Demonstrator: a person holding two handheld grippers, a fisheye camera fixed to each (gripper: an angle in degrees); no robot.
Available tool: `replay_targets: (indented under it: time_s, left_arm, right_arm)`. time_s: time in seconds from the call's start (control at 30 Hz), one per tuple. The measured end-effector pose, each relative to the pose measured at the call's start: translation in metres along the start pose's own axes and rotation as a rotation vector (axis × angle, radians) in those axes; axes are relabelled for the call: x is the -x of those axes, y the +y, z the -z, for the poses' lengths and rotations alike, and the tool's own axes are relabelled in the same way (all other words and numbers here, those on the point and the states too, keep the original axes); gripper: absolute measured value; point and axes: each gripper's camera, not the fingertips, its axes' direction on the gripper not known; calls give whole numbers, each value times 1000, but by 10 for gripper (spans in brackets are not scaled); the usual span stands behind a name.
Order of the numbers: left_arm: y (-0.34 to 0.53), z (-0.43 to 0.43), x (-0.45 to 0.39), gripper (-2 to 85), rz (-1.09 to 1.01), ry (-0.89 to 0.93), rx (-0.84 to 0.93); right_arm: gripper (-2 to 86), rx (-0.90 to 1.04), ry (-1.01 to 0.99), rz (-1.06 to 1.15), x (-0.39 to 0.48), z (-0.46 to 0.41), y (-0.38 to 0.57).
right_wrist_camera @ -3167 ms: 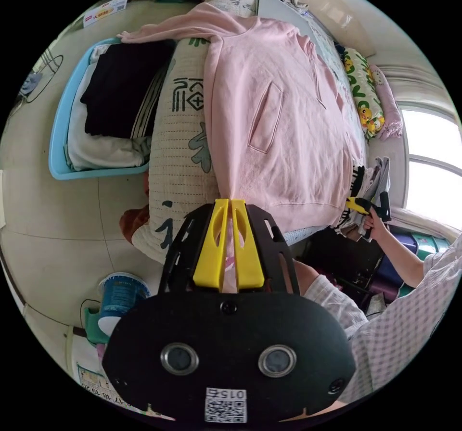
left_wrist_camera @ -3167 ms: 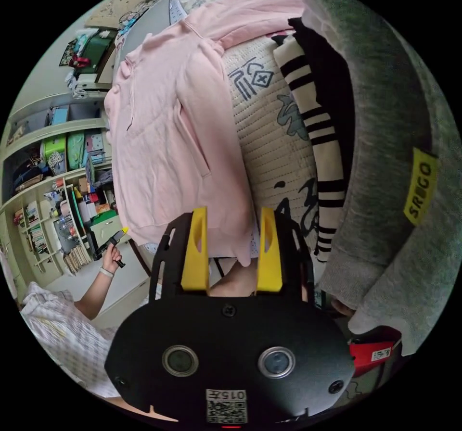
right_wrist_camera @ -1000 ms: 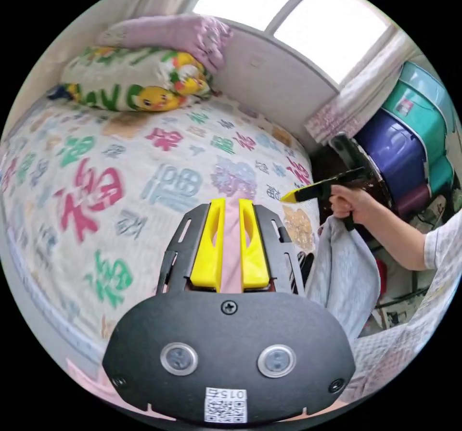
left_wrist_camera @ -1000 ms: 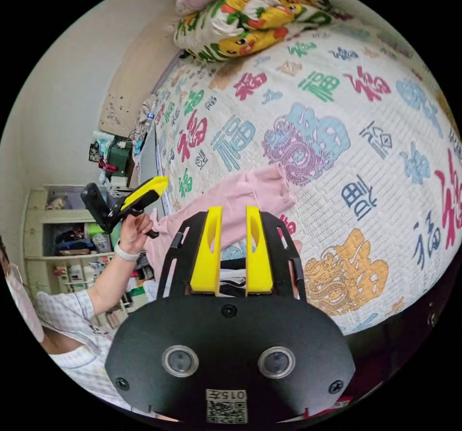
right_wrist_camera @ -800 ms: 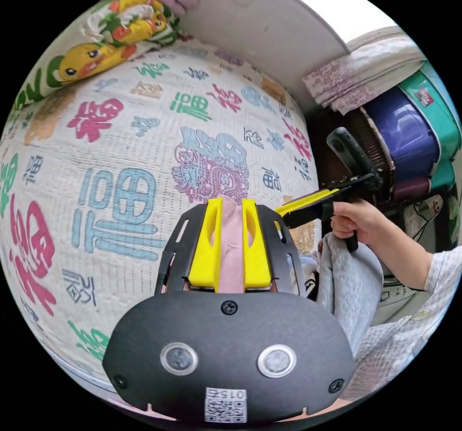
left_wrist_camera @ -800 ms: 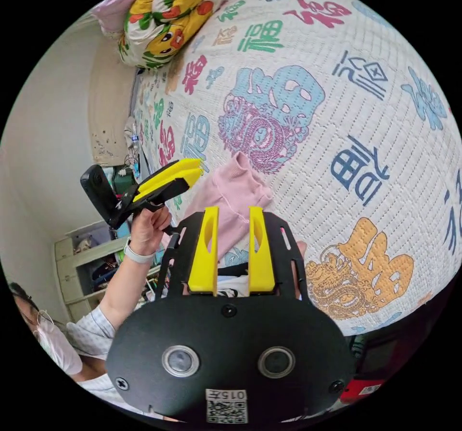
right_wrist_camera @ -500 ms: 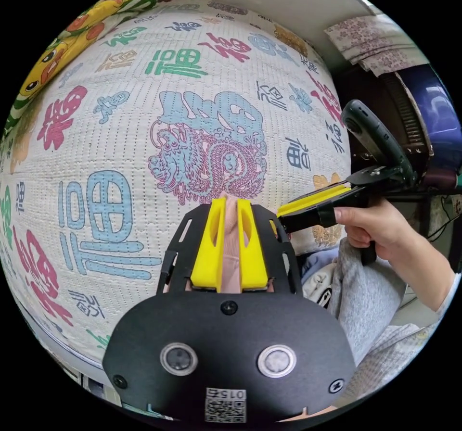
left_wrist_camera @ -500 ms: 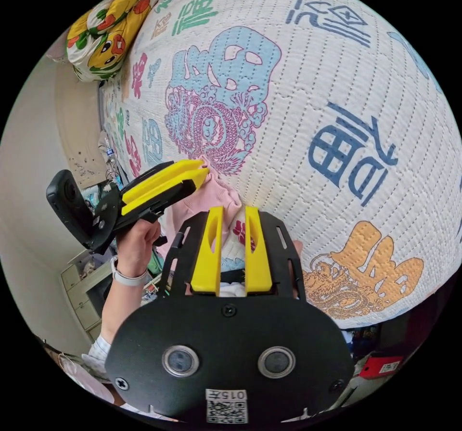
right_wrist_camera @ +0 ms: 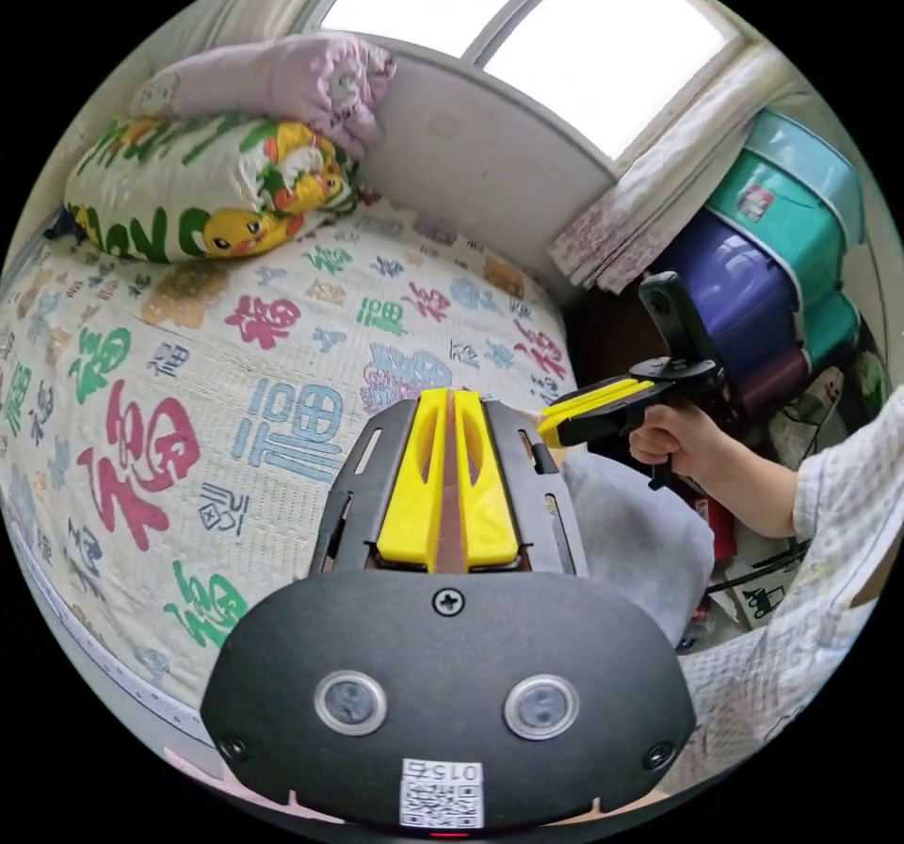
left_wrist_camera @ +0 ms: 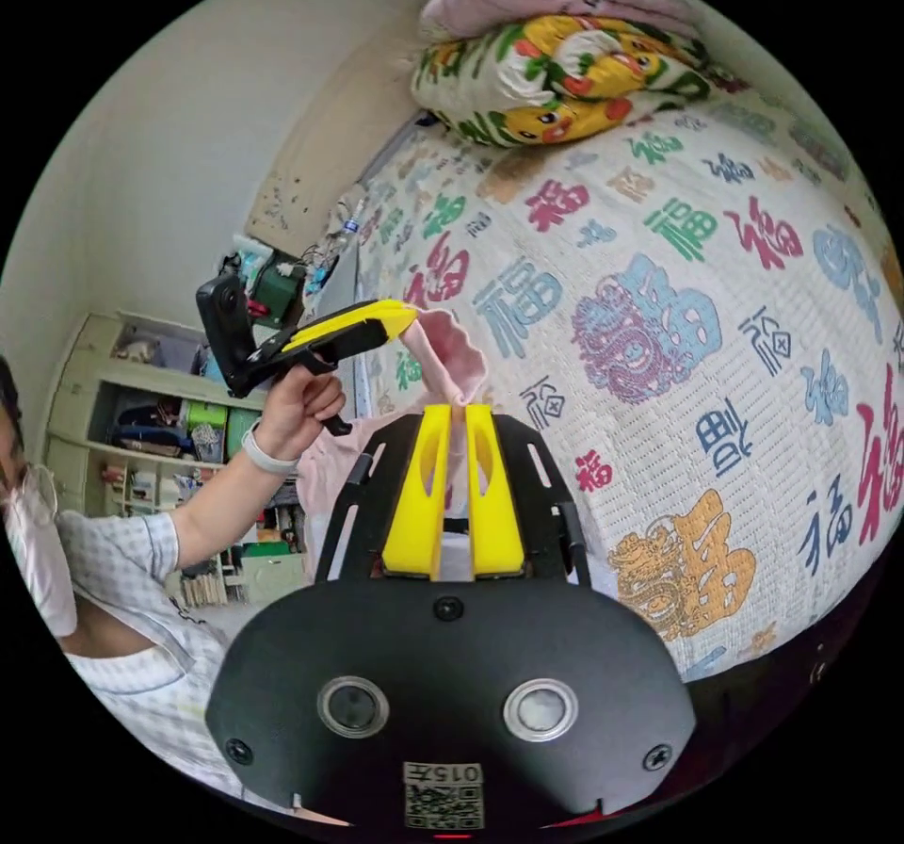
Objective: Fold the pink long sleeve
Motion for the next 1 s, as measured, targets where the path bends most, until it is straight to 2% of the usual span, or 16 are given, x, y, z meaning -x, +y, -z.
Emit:
replay_targets:
  time_s: [0.13, 0.27, 0.4, 0.53, 0.67, 0.8, 1.0]
  left_arm:
    - [80, -24, 146, 17, 238, -115, 25]
    - [175, -95, 255, 18, 382, -204, 114]
    - [306, -215, 352, 17, 446, -352, 286]
    - [449, -337, 413, 17, 437, -378, 469]
    - [556, -424, 437, 17, 427, -330, 590]
    - [656, -501, 442, 20, 442, -187, 705]
    - [733, -559, 381, 36, 337, -50, 815]
  right_arm:
    - [-5, -105, -74, 6, -29, 127, 95]
    - [-4, -58, -197, 53, -59, 214, 204]
    - [-3, 26, -288, 193, -84, 283, 347]
    - [-4, 47, -292, 311, -96, 317, 491]
    - [-5, 42, -244, 427, -90, 320, 599]
    - [-6, 57, -200, 466, -77, 299, 689]
    - [-3, 148, -185, 510, -43, 257, 756]
